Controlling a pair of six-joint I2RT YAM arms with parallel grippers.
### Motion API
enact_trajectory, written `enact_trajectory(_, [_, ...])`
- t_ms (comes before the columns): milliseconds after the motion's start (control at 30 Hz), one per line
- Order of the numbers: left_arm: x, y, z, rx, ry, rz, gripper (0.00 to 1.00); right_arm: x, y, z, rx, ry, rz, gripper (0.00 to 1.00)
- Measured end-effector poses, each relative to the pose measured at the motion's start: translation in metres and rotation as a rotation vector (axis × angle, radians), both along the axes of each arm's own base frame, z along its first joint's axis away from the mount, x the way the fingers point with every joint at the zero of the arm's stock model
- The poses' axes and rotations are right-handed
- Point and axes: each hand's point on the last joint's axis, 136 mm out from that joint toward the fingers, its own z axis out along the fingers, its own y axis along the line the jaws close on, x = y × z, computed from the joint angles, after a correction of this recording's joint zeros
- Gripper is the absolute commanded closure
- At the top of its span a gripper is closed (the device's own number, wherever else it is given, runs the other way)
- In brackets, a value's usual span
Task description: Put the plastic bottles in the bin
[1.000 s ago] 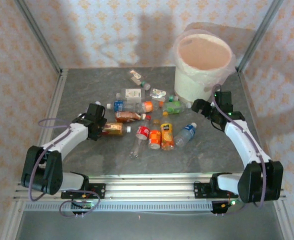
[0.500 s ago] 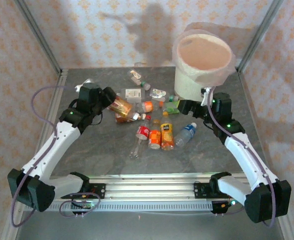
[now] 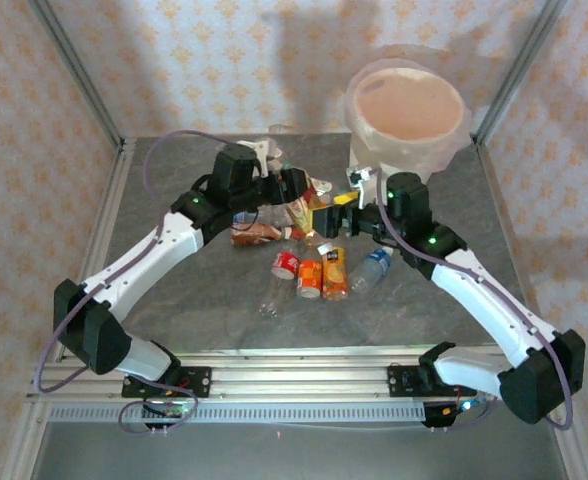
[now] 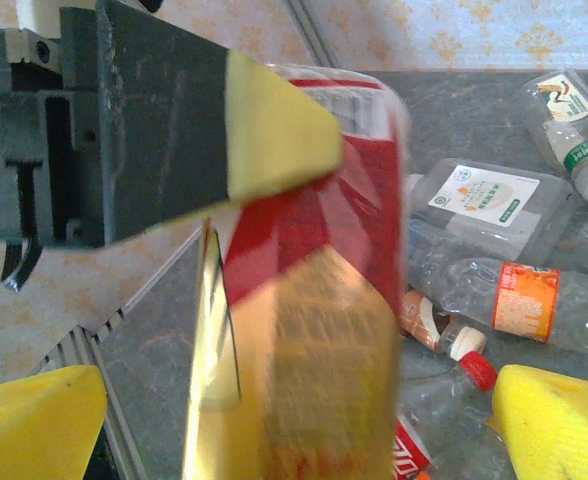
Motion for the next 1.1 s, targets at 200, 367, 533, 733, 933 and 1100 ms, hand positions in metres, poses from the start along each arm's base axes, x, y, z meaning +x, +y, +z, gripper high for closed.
enact_trajectory(200, [0.000,-0.022,0.004,-0.033,-0.020,-0.064,0.56,0.006,0.019,-0.026,-0.061,0.077,0.026,0.01])
enact_trajectory(367, [0.004,-0.025,0.002,-0.039,-0.023,-0.071,0.56,0.005,0.020,-0.045,-0.110,0.126,0.016,0.29])
enact_trajectory(533, [0.005,-0.027,-0.001,-0.038,-0.019,-0.074,0.57,0.006,0.016,-0.047,-0.122,0.136,-0.010,0.47])
enact_trajectory(733, [0.007,-0.033,0.007,-0.039,-0.035,-0.086,0.44,0.008,0.010,-0.042,-0.129,0.118,-0.049,0.56])
enact_trajectory(933, [0.011,-0.034,0.014,-0.025,-0.020,-0.074,0.04,0.015,-0.001,-0.039,-0.160,0.091,-0.132,0.57])
enact_trajectory(1100, [0.023,-0.008,0.011,0.001,0.022,0.077,0.01,0.027,-0.025,-0.049,-0.249,0.093,-0.245,0.59])
